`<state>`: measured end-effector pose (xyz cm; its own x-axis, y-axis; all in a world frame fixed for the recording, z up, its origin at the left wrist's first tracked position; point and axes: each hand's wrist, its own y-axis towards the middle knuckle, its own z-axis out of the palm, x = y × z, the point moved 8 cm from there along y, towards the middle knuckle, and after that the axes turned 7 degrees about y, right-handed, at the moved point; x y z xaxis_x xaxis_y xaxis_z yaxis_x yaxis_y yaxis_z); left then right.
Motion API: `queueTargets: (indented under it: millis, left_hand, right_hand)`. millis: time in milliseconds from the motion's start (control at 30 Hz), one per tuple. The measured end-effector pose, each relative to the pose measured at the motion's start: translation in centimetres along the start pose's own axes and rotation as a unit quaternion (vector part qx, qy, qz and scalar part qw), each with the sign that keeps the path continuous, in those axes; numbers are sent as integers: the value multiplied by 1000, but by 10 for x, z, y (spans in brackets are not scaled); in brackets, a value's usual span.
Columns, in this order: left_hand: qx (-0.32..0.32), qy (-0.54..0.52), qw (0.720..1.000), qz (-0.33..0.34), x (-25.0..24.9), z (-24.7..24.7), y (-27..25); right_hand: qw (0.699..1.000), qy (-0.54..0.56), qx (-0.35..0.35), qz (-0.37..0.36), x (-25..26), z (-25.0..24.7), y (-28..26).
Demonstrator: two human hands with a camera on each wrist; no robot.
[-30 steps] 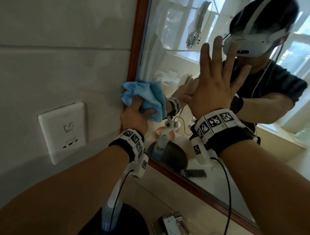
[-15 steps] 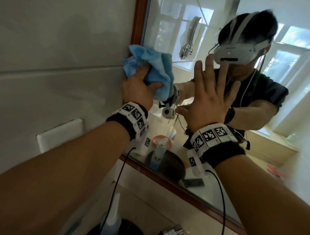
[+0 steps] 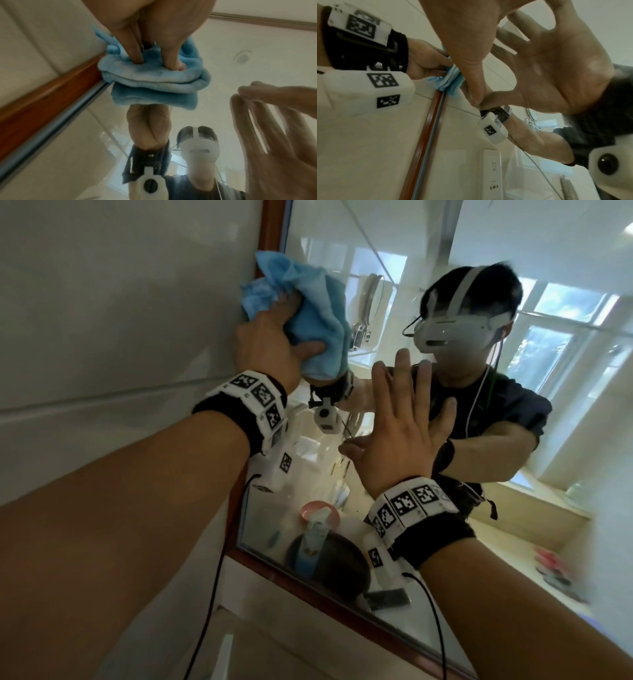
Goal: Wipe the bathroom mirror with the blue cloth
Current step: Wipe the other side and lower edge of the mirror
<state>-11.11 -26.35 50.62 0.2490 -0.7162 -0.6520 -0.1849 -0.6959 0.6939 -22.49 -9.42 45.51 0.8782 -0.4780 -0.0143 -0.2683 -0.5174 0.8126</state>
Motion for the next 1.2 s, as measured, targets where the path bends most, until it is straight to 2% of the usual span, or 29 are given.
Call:
queueTargets:
  millis: [133, 267, 533, 733, 967, 1200]
  left_hand:
    - [20, 18, 1000, -2, -3, -4, -2]
    - [28, 35, 999, -6, 0, -4, -3]
    - [22, -4, 1000, 13, 2, -2, -1]
    - [20, 17, 999, 34, -9, -5, 12]
    - [-18, 60, 995, 77, -55, -32, 52]
    - [15, 27, 997, 64, -22, -15, 23]
  right_hand:
    - [998, 33, -45, -3, 6, -27, 47]
    - [996, -4, -85, -6, 13, -26, 80]
    - [996, -28, -83, 9, 17, -18, 80]
    - [998, -32, -58, 20, 19, -20, 78]
    - [997, -30, -62, 20, 21, -22, 76]
    - [996, -50, -72, 22, 19, -20, 77]
